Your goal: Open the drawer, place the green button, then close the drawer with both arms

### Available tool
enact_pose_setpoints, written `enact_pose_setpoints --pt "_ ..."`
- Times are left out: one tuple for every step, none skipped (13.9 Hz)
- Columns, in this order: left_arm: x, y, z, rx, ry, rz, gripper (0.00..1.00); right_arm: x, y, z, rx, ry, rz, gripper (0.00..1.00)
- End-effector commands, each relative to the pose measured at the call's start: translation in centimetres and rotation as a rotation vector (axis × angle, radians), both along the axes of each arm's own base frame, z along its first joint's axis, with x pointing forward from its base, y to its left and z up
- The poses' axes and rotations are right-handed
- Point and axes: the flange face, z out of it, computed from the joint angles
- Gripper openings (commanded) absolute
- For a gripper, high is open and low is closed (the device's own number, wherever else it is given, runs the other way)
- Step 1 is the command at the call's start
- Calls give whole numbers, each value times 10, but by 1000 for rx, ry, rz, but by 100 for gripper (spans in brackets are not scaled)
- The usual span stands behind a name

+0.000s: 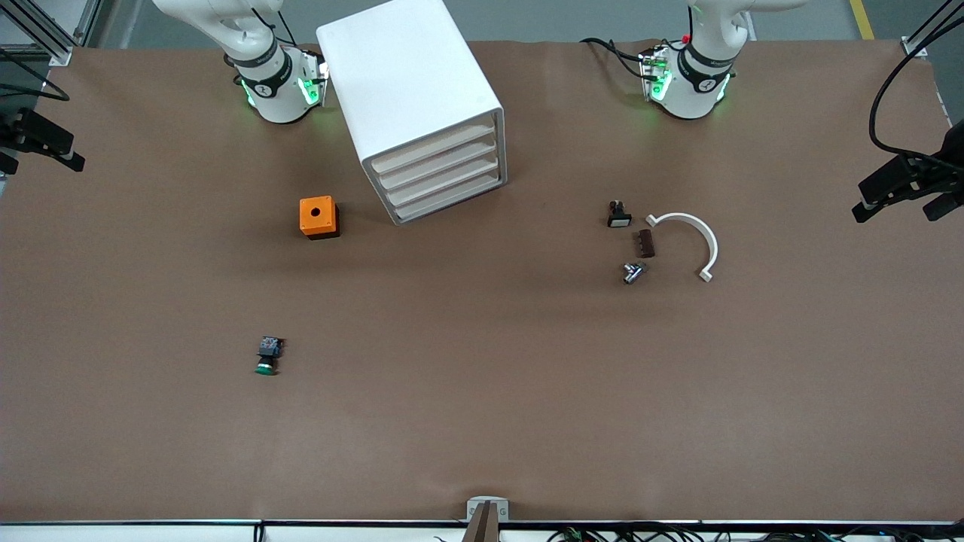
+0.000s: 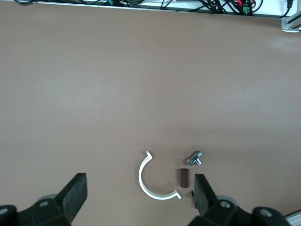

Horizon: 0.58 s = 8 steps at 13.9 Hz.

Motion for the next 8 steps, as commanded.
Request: enact_pose_setpoints --pt "0 -1 2 24 3 2 100 -4 -1 3 -4 -1 3 100" --pt "0 -2 2 24 3 1 100 -4 -1 3 -4 -1 3 100" --pt "0 -2 1 24 5 -1 100 -4 -1 3 -4 -1 5 100" --pt "0 -2 1 23 5 5 100 -4 0 3 -4 -1 6 100" --pt "0 0 -2 23 11 11 100 -4 0 3 -4 -1 5 100" --pt "1 2 -7 23 24 17 100 -4 0 3 -4 -1 6 100" --pt "7 6 -19 24 44 20 100 -4 0 4 -4 -2 6 100" --pt "10 10 -24 25 54 26 100 -3 0 3 -4 -1 6 100"
